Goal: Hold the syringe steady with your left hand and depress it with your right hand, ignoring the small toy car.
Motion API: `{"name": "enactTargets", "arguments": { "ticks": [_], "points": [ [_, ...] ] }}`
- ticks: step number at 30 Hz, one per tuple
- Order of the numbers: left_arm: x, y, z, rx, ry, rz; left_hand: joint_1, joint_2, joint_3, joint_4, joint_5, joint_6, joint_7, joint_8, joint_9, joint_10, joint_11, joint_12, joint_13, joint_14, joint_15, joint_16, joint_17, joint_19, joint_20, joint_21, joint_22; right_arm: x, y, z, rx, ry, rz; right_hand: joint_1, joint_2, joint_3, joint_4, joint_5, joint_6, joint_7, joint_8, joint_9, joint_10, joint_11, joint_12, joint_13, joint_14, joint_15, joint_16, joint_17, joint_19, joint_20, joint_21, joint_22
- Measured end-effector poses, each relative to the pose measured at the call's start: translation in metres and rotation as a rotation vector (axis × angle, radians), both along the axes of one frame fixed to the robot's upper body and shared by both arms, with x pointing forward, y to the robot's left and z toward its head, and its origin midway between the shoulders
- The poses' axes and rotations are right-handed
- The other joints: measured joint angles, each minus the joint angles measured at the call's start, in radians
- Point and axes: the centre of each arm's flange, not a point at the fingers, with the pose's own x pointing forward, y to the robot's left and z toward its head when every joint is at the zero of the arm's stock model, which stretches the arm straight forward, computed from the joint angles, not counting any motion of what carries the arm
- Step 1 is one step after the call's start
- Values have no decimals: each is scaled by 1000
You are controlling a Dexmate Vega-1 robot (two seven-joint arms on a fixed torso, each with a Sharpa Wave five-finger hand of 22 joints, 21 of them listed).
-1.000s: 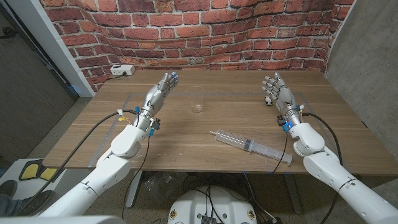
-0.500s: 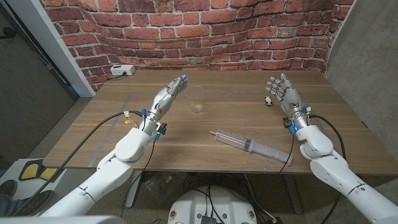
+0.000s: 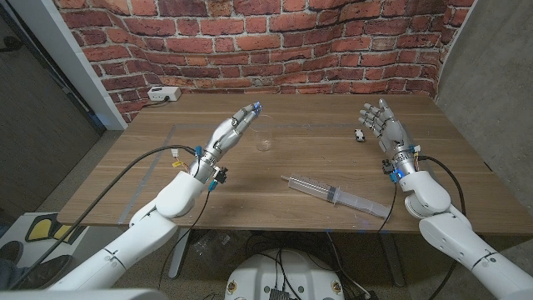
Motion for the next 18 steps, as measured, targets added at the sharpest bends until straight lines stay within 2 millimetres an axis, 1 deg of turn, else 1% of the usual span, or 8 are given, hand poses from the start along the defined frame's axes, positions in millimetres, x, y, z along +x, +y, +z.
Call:
{"name": "enactTargets", "arguments": {
  "ticks": [2,6,8,10,11,13,15,18],
  "points": [
    [-1,-2,0,18,-12,10,4,4,3,-3,0,0,0,0,0,5,-5,0,0,4,-1,0,0,0,0,0,0,-1,1,0,0,-1,-1,0,0,0,0,0,0,0,0,0,0,0,0,0,0,0,0,0,0,0,0,0],
    [-3,-7,1,74,-47,44,8,8,5,-5,0,3,4,0,0,5,-5,0,0,4,-1,0,0,4,-4,-7,0,-3,2,-2,1,-2,-3,0,0,0,0,0,0,0,0,0,0,0,0,0,0,0,0,0,0,0,0,0],
    [-2,-8,-1,98,-59,66,19,8,11,-11,0,7,0,0,0,8,-7,0,0,10,-3,0,0,4,-4,-7,0,-3,3,-3,5,-1,-1,0,0,4,-4,0,6,6,0,0,0,0,0,0,0,0,0,0,0,0,0,0],
    [-1,-9,-3,120,-69,88,26,15,13,-13,0,15,-3,0,0,15,-7,0,0,17,-7,0,0,4,-4,-7,0,-3,5,-4,9,0,2,0,0,4,-4,0,7,7,0,0,0,0,0,0,0,0,0,0,0,0,0,0],
    [-9,-14,3,152,-99,87,34,23,17,-17,0,20,-1,0,0,19,-10,0,0,18,-8,0,0,4,-4,-7,0,-5,6,-4,7,-15,-2,0,0,4,-4,0,7,7,0,0,0,0,0,0,0,0,0,0,0,0,0,0],
    [-10,-15,3,173,-112,99,50,26,22,-22,0,26,-3,0,0,26,-9,0,0,19,-9,0,0,4,-4,-7,0,-5,8,-5,7,-17,-1,0,0,4,-4,0,7,7,0,0,0,0,0,0,0,0,0,0,0,0,0,0],
    [-9,-16,1,199,-124,126,60,31,29,-29,0,35,1,0,0,30,-12,0,0,26,-11,0,0,3,-4,-7,0,-4,10,-6,11,-14,2,0,0,4,-4,0,10,5,0,0,0,0,0,0,0,0,0,0,4,-4,0,0],
    [-14,-19,4,237,-155,145,81,52,41,-40,0,48,-3,6,0,42,-16,0,0,38,-17,0,0,15,-4,-7,0,-5,12,-6,9,-24,-1,0,0,4,-5,0,13,2,0,0,0,0,0,0,0,0,0,0,6,-6,0,0]
  ]
}}
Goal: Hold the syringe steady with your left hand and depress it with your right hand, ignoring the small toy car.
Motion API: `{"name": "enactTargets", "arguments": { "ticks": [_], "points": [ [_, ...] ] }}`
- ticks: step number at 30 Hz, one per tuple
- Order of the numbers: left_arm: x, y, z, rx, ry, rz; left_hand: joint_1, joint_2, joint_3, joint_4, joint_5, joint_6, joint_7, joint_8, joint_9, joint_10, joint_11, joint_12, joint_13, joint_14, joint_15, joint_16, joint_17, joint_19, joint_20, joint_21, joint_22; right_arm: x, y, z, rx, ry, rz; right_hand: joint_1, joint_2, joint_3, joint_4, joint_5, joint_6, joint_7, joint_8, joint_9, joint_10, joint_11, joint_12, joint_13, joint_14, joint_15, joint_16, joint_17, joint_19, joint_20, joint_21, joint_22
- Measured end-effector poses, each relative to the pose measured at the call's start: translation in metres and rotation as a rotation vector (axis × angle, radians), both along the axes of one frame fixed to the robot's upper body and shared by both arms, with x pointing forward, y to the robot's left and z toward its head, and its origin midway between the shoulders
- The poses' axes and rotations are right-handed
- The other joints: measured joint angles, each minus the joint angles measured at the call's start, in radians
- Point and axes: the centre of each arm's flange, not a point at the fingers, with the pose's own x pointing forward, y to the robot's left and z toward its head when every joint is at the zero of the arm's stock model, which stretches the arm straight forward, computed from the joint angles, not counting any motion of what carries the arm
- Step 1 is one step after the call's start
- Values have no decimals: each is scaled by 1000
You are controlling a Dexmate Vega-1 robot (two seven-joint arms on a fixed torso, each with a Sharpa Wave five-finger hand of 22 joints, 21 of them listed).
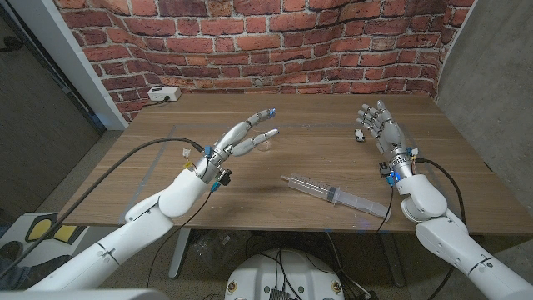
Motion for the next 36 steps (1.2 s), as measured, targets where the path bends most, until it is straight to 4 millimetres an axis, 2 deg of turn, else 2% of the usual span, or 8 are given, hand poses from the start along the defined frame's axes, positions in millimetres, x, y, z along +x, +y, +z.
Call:
{"name": "enactTargets", "arguments": {
  "ticks": [4,15,17,21,22,26,33,36],
  "points": [
    [-5,-5,2,55,-65,47,38,11,23,-17,-6,26,-13,2,0,23,-12,0,0,20,-9,0,0,16,-9,0,0,-1,1,-2,3,-5,-4,0,0,-3,-2,0,0,0,0,0,0,0,0,0,0,0,0,0,0,0,0,0],
    [-11,-16,3,182,-228,162,80,25,43,-38,-10,48,-29,2,0,44,-30,0,0,38,-19,0,0,21,-14,-5,0,-6,4,-8,2,-3,-9,0,0,-3,-2,0,0,0,0,0,0,0,0,0,0,0,0,0,0,0,0,0],
    [-14,-24,7,209,-267,169,92,18,45,-39,-10,48,-29,2,0,44,-30,0,0,38,-19,0,0,27,-20,-6,0,-8,3,-8,3,-5,-18,0,0,-3,-2,0,0,0,0,0,0,0,0,0,0,0,0,0,0,0,0,0],
    [-11,-24,4,255,-304,216,92,18,49,-43,-10,49,-30,2,0,49,-35,0,0,43,-24,0,0,27,-20,-6,0,-10,3,-9,2,-7,-17,0,0,-3,-2,0,0,0,0,0,0,0,0,0,0,0,0,0,0,0,0,0],
    [-15,-33,8,269,-327,204,98,11,49,-43,-10,52,-33,2,0,50,-36,0,0,43,-24,0,0,27,-20,-6,0,-12,2,-8,2,-9,-24,0,0,-3,-2,0,0,0,0,0,0,0,0,0,0,0,0,0,0,0,0,0],
    [-17,-42,11,306,-370,215,106,4,49,-49,-10,54,-35,2,0,55,-41,0,5,43,-24,-4,0,27,-20,-6,-3,-13,1,-8,-5,-4,-28,0,0,-3,-2,0,0,0,0,0,0,0,0,0,0,0,0,0,0,0,0,0],
    [-13,-49,10,374,-378,254,123,-14,48,-61,-9,50,-39,2,0,57,-49,0,5,44,-23,-4,0,41,-27,-6,-3,-15,1,-8,-9,-4,-31,0,0,-5,-5,0,0,0,0,0,0,0,0,0,0,0,0,0,0,0,0,0],
    [-14,-59,12,418,-377,257,128,-19,46,-66,-9,50,-39,2,0,58,-52,-6,5,52,-27,-4,0,43,-29,-6,-1,-15,1,-8,-10,-2,-32,0,0,-5,-5,0,0,0,0,0,0,0,0,0,0,0,0,0,0,0,0,0]
  ]
}}
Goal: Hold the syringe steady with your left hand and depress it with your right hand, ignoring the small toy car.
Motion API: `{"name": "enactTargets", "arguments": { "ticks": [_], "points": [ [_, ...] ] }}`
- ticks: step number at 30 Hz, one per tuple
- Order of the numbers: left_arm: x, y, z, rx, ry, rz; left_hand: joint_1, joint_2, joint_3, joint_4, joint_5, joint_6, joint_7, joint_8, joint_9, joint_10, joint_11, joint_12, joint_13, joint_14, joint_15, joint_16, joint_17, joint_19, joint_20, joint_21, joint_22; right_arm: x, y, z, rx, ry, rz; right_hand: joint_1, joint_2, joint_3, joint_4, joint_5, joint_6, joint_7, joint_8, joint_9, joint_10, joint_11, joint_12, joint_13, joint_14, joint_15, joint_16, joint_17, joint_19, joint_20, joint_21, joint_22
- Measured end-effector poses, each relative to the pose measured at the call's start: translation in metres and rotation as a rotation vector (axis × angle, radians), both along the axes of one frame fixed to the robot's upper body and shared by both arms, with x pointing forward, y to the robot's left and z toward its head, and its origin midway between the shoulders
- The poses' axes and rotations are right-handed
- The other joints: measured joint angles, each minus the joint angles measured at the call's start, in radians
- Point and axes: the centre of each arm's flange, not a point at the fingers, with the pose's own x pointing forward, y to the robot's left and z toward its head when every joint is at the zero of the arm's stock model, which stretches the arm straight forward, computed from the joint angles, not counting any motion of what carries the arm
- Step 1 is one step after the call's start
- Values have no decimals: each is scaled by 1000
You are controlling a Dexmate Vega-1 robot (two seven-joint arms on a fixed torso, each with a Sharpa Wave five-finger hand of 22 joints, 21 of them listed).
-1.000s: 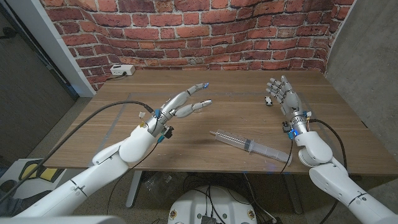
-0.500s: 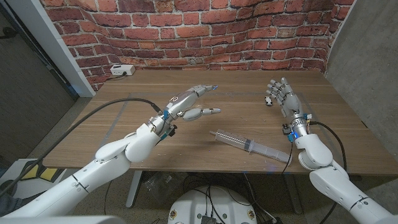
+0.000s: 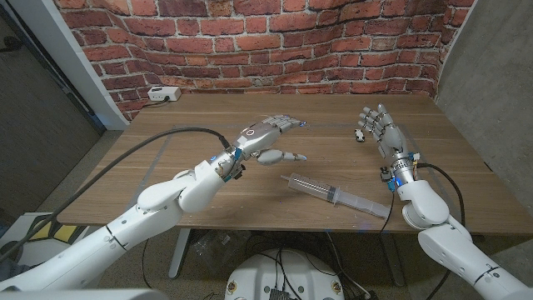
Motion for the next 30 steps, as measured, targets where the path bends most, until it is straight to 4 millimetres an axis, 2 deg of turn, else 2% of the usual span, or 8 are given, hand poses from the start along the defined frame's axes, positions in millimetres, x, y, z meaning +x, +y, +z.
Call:
{"name": "enactTargets", "arguments": {
  "ticks": [12,17,20,30],
  "points": [
    [-1,-27,6,164,72,56,28,-17,4,-18,0,9,-9,-5,0,9,-8,-2,0,21,1,0,0,37,-4,5,2,1,0,1,3,2,3,5,5,0,0,0,0,0,0,0,0,0,0,0,0,0,0,0,0,0,-6,0],
    [-3,-33,7,231,98,90,40,-5,10,-24,0,18,-10,-5,0,21,-14,-2,0,27,2,0,0,52,-5,6,2,3,1,2,1,2,8,5,5,0,0,0,0,0,0,0,0,0,0,0,0,0,0,0,0,0,-6,0],
    [-4,-37,10,266,103,110,61,15,23,-36,0,23,-16,-5,0,28,-16,-2,0,35,0,0,0,54,-8,6,2,4,2,2,-1,4,12,5,5,0,0,0,0,0,0,0,0,0,0,0,0,0,0,0,0,0,-6,0],
    [-2,-49,15,414,147,166,106,20,40,-54,0,29,-21,-9,0,43,-24,-2,0,54,0,0,0,82,-11,13,2,5,4,2,-10,5,21,5,5,4,-4,0,0,0,0,0,0,0,0,0,0,0,0,0,0,0,-6,0]
  ]
}}
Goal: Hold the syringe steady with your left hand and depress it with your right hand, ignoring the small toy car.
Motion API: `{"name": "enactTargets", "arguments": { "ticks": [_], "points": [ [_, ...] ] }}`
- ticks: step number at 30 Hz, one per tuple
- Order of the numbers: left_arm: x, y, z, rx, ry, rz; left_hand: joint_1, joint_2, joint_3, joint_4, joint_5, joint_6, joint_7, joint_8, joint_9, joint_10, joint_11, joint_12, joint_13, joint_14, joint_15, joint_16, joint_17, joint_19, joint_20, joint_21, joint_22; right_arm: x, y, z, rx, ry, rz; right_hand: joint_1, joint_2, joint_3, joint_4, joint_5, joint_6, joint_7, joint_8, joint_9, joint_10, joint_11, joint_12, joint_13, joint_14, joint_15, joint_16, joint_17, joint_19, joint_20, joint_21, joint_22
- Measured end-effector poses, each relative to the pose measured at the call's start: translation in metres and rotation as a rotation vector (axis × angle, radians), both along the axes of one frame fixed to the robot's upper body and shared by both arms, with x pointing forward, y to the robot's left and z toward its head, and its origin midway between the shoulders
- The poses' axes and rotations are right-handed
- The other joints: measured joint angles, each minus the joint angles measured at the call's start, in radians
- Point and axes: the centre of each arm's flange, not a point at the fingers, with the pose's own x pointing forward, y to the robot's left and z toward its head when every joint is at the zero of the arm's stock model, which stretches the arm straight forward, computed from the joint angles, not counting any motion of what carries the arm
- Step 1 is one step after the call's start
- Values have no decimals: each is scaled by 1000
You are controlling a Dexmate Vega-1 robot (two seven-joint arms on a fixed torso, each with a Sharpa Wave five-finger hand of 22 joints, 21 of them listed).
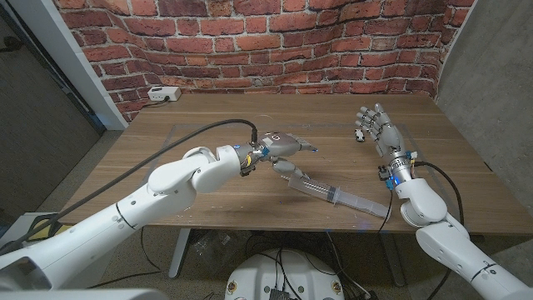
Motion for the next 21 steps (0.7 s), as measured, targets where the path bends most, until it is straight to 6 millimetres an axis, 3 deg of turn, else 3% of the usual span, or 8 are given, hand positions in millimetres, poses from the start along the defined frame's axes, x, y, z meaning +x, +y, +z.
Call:
{"name": "enactTargets", "arguments": {
  "ticks": [15,21],
  "points": [
    [5,-15,4,139,75,-20,29,-5,17,-17,-14,11,0,0,5,20,-6,0,0,39,0,4,3,23,9,0,0,-2,4,0,-12,5,6,0,0,0,0,0,0,0,0,0,0,0,0,0,0,0,0,0,4,4,-6,0],
    [9,-17,4,174,89,-6,48,13,28,-28,-18,11,0,-7,5,20,-6,-8,0,39,0,4,2,27,13,0,5,-2,6,0,-14,9,8,0,0,0,0,0,0,0,0,0,0,0,0,0,0,0,0,0,4,4,-6,0]
  ]
}}
